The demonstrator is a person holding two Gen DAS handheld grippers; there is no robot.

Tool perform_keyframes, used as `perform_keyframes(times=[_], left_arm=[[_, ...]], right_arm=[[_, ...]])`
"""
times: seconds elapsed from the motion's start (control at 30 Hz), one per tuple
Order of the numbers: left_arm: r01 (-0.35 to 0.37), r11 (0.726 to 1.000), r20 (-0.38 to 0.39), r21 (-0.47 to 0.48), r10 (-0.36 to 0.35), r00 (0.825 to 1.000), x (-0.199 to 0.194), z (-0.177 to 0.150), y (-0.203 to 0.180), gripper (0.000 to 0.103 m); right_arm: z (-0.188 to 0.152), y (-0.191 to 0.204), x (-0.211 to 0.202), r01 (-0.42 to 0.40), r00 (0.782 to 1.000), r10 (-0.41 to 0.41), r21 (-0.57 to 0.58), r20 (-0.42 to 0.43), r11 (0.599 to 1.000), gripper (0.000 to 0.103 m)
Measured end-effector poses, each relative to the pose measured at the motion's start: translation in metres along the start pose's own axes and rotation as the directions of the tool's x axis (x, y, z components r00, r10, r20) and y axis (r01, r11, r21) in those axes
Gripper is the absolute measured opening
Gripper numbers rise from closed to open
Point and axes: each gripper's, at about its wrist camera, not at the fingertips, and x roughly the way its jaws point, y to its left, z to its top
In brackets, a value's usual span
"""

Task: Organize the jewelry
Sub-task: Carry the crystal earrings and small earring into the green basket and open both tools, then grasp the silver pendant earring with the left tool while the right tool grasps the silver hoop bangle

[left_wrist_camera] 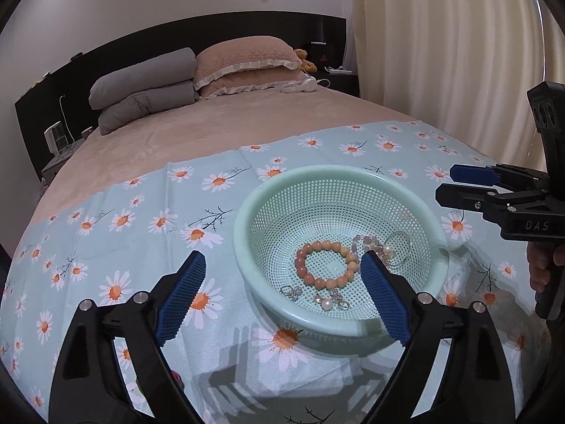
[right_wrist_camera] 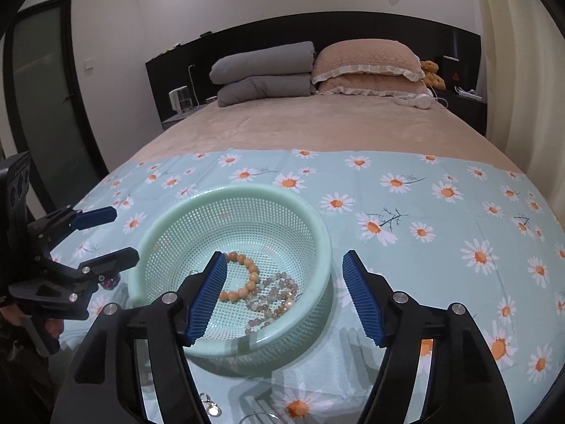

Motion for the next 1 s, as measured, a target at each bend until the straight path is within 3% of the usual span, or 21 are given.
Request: perform_keyframes(times=[0.27, 0.57, 0.73, 0.8, 0.87, 0.9, 1.0], left_arm=[[0.053, 0.999, -0.027, 0.004, -0.053, 0.998, -0.015, -0.034, -0.023, 0.096], [0.088, 0.996, -0.082, 0.026, -0.085, 0.993, -0.022, -0.075, -0.061, 0.096], [0.093, 0.996, -0.115, 0.009, -0.091, 0.989, -0.015, -0.089, -0.073, 0.096], [0.094, 0.996, -0.125, 0.002, -0.093, 0.988, -0.012, -0.092, -0.077, 0.096], [0.096, 0.995, -0.129, 0.002, -0.095, 0.987, -0.009, -0.094, -0.080, 0.096], [0.096, 0.995, -0.130, 0.005, -0.094, 0.987, -0.008, -0.094, -0.082, 0.096], [0.102, 0.995, -0.133, 0.007, -0.100, 0.986, 0.000, -0.093, -0.087, 0.096]], right_arm=[[-0.043, -0.001, -0.026, 0.068, 0.997, -0.069, -0.021, -0.047, 0.997, 0.081], [-0.101, -0.002, -0.032, 0.154, 0.975, -0.156, -0.023, -0.161, 0.988, 0.080], [-0.124, 0.008, -0.011, 0.149, 0.961, -0.151, -0.025, -0.233, 0.989, 0.061], [-0.133, 0.008, 0.002, 0.146, 0.948, -0.146, -0.023, -0.282, 0.989, 0.040], [-0.137, 0.007, 0.003, 0.141, 0.952, -0.141, -0.019, -0.273, 0.990, 0.040], [-0.137, 0.006, 0.002, 0.145, 0.950, -0.145, -0.020, -0.276, 0.989, 0.035], [-0.139, 0.003, 0.003, 0.143, 0.949, -0.143, -0.019, -0.281, 0.989, 0.008]])
